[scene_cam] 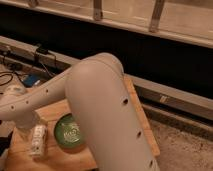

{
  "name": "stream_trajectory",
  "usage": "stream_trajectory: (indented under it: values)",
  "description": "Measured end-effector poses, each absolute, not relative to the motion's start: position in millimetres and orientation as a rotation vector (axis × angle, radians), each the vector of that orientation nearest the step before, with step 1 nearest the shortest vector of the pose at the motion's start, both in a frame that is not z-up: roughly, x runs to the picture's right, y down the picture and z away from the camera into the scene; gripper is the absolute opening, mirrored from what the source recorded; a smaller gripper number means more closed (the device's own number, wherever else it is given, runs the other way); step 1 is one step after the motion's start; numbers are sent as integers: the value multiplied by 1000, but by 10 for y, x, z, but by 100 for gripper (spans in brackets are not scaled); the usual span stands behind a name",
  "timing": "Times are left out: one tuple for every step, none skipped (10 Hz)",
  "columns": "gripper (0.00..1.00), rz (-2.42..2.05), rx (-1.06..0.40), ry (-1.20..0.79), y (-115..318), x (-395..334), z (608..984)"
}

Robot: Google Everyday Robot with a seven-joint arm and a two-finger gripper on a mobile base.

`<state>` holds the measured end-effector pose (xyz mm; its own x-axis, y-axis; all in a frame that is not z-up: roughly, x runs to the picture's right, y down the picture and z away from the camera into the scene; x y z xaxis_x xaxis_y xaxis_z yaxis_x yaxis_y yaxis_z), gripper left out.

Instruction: Place the bottle in the ceramic bowl

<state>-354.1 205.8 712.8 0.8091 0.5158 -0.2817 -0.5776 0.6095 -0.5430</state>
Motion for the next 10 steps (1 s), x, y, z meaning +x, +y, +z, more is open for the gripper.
stream_trajectory:
  values:
    - [65,631,-662,100,2063,-3557,7123]
    - [65,635,-665,110,2074,-3571,7140]
    - [65,641,-674,126,2112,-3584,7208]
    - [65,647,-688,146,2190,-3621,7302]
    - [65,652,-694,158,2230,-3641,7348]
    - [65,662,-700,171,2247,-3644,7385]
    - [65,669,-700,186,2251,-3623,7418]
    - [65,673,-702,203,2275,-3621,7452]
    - [65,676,-704,210,2299,-3633,7475]
    - [65,677,-706,222,2331,-3638,7499]
